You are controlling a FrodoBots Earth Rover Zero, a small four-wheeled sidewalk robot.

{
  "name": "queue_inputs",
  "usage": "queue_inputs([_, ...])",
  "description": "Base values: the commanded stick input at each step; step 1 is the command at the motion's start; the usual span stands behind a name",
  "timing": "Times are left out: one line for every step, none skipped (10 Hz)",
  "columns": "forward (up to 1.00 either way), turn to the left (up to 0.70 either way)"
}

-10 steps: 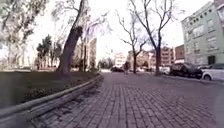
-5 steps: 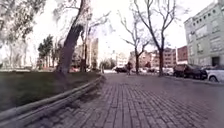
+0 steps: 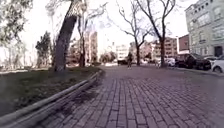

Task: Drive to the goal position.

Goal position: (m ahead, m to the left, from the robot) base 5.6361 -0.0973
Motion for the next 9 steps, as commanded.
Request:
queue_inputs([0.70, -0.35])
queue_inputs([0.70, -0.35])
queue_inputs([0.70, -0.35])
queue_inputs([0.70, -0.35])
queue_inputs([0.70, -0.35])
queue_inputs([0.70, -0.35])
queue_inputs([0.70, -0.35])
queue_inputs([0.70, -0.35])
queue_inputs([0.70, -0.35])
